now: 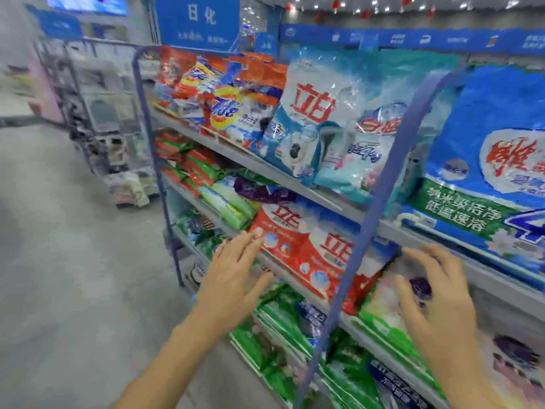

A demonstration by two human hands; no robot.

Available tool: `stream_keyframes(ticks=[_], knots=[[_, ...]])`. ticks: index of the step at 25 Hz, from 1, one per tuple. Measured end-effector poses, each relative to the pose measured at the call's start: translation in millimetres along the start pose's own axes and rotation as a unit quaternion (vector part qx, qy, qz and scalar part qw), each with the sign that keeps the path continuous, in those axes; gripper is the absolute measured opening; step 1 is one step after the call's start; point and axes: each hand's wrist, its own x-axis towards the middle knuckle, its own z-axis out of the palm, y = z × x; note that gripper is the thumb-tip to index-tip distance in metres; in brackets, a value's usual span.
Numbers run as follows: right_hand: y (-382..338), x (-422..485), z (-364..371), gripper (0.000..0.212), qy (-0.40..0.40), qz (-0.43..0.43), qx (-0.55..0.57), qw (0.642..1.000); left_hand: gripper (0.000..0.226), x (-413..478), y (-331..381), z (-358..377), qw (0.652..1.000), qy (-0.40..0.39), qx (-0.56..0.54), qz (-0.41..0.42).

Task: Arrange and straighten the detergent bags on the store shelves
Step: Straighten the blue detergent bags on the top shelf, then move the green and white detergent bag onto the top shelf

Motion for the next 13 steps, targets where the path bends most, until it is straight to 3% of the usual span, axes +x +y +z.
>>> stream_keyframes(ticks=[2, 6, 9, 12, 13], knots=[[-24, -5, 44, 0.044, -0.017, 0.021, 0.046, 0.999, 0.063, -8, -57, -20, 0.999, 0.008, -0.016, -0.049], [-65, -15, 129, 0.009, -0.026, 0.099, 0.106, 0.989, 0.054, -24, -165, -60, 0.989, 0.023, -0.049, -0.136], [-84, -15, 179, 0.024, -0.063, 0.162, 0.134, 0.976, 0.041, -30, -225, -81, 0.975, 0.029, -0.091, -0.202], [-105, -9, 211, 0.004, -0.067, 0.177, 0.129, 0.973, 0.008, -33, -266, -87, 0.965, 0.021, -0.105, -0.239], [-108, -7, 224, 0.010, -0.068, 0.183, 0.126, 0.973, 0.007, -34, -280, -87, 0.963, 0.019, -0.101, -0.249]])
